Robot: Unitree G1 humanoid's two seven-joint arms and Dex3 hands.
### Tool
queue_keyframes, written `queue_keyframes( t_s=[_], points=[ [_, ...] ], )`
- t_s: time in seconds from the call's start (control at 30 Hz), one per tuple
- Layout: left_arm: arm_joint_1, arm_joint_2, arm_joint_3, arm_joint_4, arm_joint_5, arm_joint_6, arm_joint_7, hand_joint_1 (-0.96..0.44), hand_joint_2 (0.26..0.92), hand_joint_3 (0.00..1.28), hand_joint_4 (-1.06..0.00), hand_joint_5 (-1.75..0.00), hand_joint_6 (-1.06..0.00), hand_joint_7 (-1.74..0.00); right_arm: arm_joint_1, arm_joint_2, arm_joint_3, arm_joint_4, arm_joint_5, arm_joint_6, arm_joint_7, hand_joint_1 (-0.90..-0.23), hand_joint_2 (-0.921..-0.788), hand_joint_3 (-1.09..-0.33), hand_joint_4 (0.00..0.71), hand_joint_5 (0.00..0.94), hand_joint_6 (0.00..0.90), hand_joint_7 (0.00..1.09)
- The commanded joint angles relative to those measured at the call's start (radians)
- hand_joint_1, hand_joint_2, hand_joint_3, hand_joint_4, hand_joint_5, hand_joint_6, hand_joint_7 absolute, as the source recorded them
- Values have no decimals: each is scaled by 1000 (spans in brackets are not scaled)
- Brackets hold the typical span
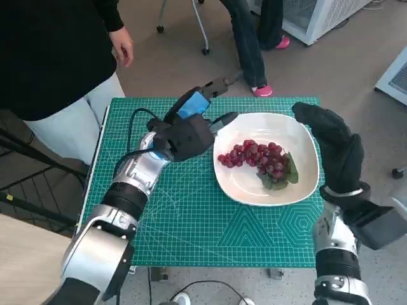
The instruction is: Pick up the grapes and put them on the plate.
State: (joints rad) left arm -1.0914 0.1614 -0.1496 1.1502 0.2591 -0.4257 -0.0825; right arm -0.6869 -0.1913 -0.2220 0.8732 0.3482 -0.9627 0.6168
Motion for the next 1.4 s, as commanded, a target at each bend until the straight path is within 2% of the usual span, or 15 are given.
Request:
queue_keyframes(
  t_s=[0.03, 0.2, 0.33, 0.5, 0.77, 0.93, 1.4],
  points=[
    [42, 11, 72, -36, -89, -59, -44, -677, 921, 591, -222, 0, -312, -1, 4, 5, -3, 22, -4, 0, 9, -459, -921, -562, 342, 8, 319, 15],
    [109, -2, 157, -80, -199, -167, -89, -662, 921, 598, -204, 0, -288, 0, -9, 5, -5, 38, -6, -2, 10, -467, -921, -555, 345, 8, 322, 16],
    [170, -20, 225, -129, -323, -220, -195, -665, 921, 609, -189, 0, -263, 0, -21, 10, -5, 50, -8, -3, 10, -470, -921, -550, 347, 7, 324, 17],
    [250, -28, 271, -208, -432, -243, -311, -651, 921, 620, -165, 0, -250, 0, -33, 15, -3, 63, -13, -7, 9, -475, -921, -542, 350, 7, 328, 17],
    [361, -13, 311, -331, -537, -238, -439, -629, 921, 621, -150, 0, -242, 0, -49, 17, -3, 84, -14, -11, 16, -486, -921, -529, 355, 7, 333, 18],
    [410, -8, 334, -370, -569, -253, -472, -623, 921, 616, -147, 0, -228, 0, -55, 15, -7, 93, -8, -14, 30, -489, -921, -526, 357, 6, 330, 15],
    [508, -31, 350, -437, -586, -290, -467, -603, 921, 608, -149, -1, -166, 0, -71, 9, -20, 113, -2, -10, 57, -490, -921, -527, 358, 3, 329, 11]
  ],
)
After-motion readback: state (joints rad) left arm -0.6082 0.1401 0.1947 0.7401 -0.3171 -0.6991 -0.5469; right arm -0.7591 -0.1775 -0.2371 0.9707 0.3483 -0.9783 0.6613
